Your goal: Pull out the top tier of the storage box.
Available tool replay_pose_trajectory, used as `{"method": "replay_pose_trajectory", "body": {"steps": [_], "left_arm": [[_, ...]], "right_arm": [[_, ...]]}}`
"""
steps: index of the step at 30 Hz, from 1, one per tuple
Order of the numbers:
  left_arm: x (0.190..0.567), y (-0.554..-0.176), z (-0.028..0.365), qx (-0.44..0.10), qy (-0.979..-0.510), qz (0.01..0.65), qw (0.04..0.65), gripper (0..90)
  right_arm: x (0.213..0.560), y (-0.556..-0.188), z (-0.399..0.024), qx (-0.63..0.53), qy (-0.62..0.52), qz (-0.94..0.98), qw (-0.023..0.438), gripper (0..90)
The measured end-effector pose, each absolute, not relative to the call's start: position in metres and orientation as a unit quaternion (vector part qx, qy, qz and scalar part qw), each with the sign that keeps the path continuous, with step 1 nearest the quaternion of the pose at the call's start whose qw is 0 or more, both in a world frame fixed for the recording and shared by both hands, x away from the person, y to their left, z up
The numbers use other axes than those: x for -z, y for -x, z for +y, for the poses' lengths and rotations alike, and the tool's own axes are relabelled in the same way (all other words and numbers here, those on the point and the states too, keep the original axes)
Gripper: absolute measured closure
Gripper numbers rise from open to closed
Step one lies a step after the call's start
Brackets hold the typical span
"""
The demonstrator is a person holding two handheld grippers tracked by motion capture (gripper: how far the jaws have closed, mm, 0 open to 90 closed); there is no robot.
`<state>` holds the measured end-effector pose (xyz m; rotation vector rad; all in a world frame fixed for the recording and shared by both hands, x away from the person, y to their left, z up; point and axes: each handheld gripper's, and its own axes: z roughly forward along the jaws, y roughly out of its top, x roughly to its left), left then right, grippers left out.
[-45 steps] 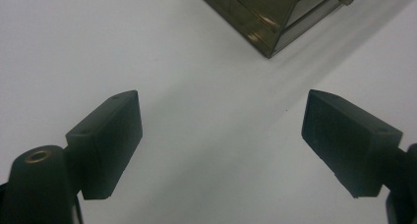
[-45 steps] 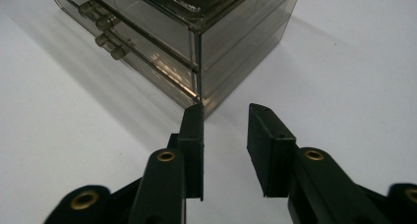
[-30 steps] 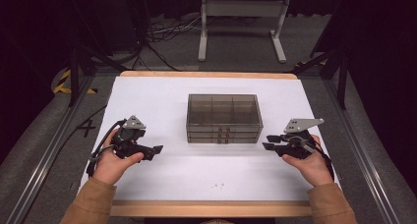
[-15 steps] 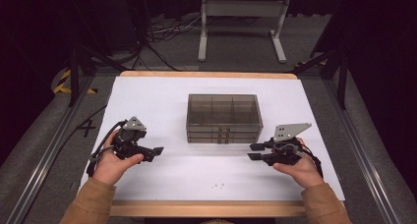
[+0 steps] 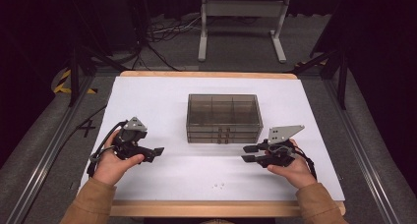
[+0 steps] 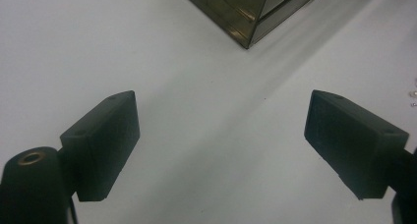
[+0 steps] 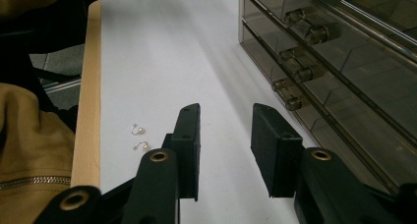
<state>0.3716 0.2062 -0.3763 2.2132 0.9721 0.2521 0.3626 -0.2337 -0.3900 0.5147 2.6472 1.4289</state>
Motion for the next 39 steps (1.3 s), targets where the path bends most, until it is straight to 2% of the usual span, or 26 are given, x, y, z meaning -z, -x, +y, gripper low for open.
{"method": "replay_pose_trajectory", "body": {"steps": [7, 11, 17, 25, 26, 29, 39], "left_arm": [[0.376, -0.372, 0.207, -0.096, -0.853, 0.376, 0.349, 13.9], [0.376, -0.372, 0.207, -0.096, -0.853, 0.376, 0.349, 13.9], [0.375, -0.372, 0.209, -0.090, -0.857, 0.373, 0.344, 13.9], [0.376, -0.372, 0.209, -0.096, -0.852, 0.377, 0.351, 13.8], [0.376, -0.372, 0.209, -0.096, -0.852, 0.377, 0.351, 13.8], [0.375, -0.372, 0.209, -0.094, -0.852, 0.377, 0.350, 13.7], [0.376, -0.374, 0.209, -0.094, -0.850, 0.378, 0.353, 13.7]], "right_arm": [[0.391, -0.361, -0.232, -0.469, -0.162, 0.866, 0.058, 66.1], [0.389, -0.354, -0.230, -0.474, -0.137, 0.865, 0.096, 66.5], [0.389, -0.350, -0.228, -0.464, -0.122, 0.869, 0.124, 66.6], [0.392, -0.341, -0.223, -0.442, -0.103, 0.871, 0.188, 66.9], [0.392, -0.338, -0.222, -0.432, -0.100, 0.870, 0.216, 66.8], [0.392, -0.334, -0.220, -0.422, -0.094, 0.869, 0.242, 66.8], [0.394, -0.324, -0.211, -0.383, -0.076, 0.870, 0.302, 66.5]]}}
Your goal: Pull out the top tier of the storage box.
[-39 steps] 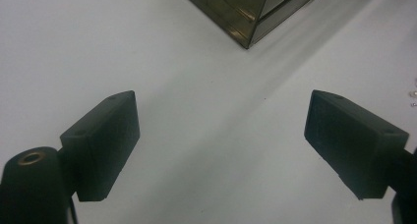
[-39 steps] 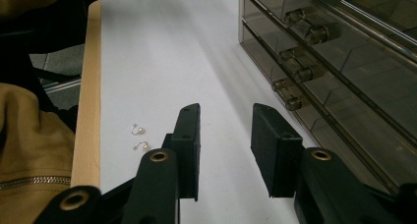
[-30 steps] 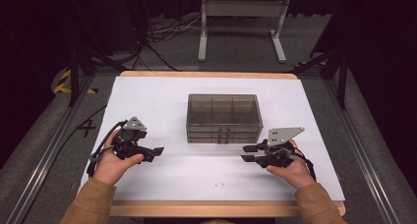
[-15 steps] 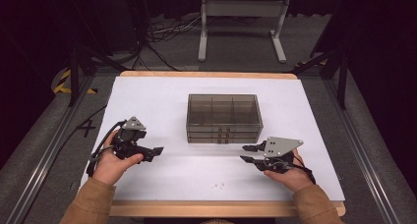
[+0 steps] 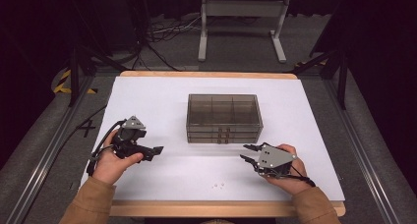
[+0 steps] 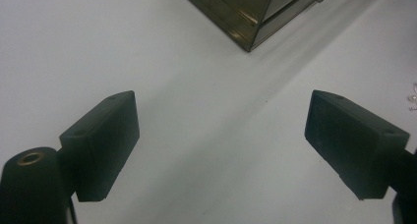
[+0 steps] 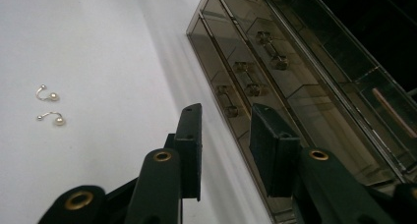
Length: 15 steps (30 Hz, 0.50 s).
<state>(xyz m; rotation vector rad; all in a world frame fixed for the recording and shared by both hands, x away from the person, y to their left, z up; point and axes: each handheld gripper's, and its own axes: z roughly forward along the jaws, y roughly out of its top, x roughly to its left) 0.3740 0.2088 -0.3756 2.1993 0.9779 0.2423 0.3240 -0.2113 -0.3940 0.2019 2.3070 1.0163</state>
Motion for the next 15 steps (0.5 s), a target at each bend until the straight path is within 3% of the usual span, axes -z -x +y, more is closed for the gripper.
{"method": "replay_pose_trajectory", "body": {"steps": [15], "left_arm": [[0.375, -0.377, 0.209, -0.090, -0.850, 0.378, 0.355, 13.7]], "right_arm": [[0.400, -0.311, -0.199, -0.329, -0.047, 0.866, 0.374, 67.2]]}}
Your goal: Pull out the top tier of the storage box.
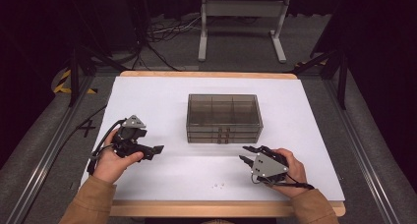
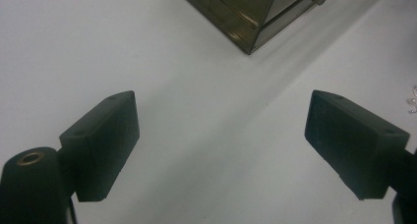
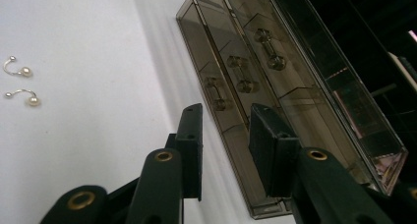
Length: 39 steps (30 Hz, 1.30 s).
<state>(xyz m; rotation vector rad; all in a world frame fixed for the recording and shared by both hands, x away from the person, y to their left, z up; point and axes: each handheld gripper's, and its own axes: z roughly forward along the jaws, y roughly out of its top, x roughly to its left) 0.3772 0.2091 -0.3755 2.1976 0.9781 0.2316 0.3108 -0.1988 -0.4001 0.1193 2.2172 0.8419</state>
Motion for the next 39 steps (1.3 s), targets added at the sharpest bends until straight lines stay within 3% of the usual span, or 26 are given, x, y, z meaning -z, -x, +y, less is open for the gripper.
{"method": "replay_pose_trajectory", "body": {"steps": [18, 39], "left_arm": [[0.376, -0.378, 0.208, -0.088, -0.852, 0.377, 0.354, 13.7], [0.377, -0.380, 0.208, -0.086, -0.851, 0.378, 0.355, 13.6]], "right_arm": [[0.407, -0.301, -0.189, -0.259, -0.030, 0.845, 0.467, 68.8], [0.414, -0.296, -0.179, -0.202, -0.009, 0.834, 0.513, 69.6]]}}
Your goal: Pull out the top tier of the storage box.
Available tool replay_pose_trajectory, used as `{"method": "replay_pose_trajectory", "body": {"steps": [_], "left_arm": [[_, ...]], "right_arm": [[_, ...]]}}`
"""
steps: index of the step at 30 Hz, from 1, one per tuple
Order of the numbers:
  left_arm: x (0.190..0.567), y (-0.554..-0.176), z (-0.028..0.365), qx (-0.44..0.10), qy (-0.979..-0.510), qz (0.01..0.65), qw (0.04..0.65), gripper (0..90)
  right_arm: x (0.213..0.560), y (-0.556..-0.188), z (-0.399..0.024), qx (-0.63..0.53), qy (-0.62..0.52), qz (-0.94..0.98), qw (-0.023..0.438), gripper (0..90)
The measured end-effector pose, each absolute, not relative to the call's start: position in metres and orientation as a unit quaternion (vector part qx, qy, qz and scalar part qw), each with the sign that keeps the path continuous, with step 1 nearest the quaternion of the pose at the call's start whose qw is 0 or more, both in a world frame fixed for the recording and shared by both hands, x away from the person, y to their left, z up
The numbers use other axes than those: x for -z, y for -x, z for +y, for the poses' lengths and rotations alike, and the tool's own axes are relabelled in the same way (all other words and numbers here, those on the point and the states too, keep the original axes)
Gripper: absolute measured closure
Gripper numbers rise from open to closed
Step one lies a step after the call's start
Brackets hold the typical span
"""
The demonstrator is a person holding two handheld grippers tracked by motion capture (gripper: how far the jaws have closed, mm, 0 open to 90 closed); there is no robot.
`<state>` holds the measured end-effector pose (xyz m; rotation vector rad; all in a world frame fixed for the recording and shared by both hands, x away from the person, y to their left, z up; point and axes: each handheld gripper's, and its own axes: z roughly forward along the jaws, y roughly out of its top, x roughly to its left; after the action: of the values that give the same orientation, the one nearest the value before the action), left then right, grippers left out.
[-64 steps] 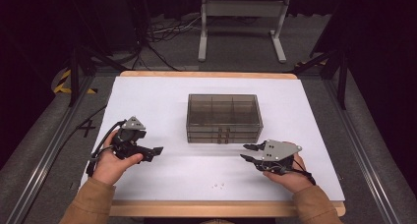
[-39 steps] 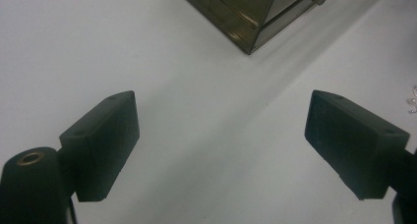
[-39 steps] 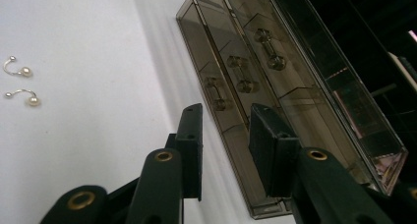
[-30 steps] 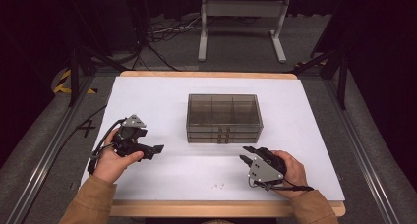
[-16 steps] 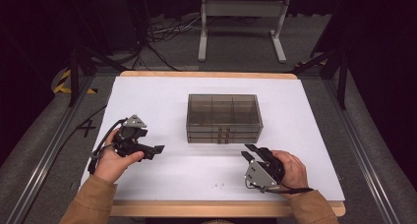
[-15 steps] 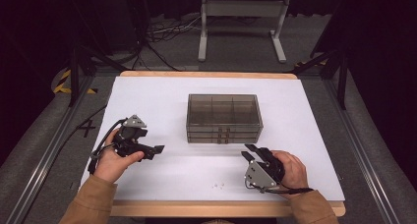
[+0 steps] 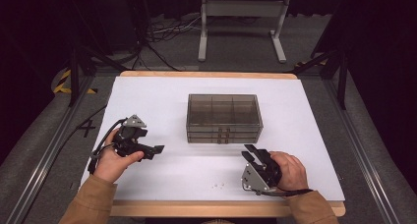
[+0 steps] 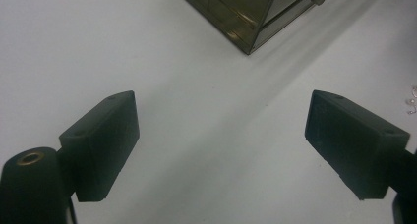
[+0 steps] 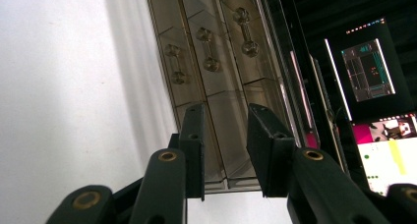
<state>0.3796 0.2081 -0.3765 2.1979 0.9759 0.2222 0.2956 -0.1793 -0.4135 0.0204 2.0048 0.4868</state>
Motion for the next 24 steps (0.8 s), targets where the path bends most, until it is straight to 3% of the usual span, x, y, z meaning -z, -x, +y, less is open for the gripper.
{"method": "replay_pose_trajectory", "body": {"steps": [24], "left_arm": [[0.377, -0.380, 0.208, -0.082, -0.852, 0.380, 0.350, 13.6]], "right_arm": [[0.415, -0.293, -0.163, -0.123, 0.013, 0.826, 0.551, 72.4]]}}
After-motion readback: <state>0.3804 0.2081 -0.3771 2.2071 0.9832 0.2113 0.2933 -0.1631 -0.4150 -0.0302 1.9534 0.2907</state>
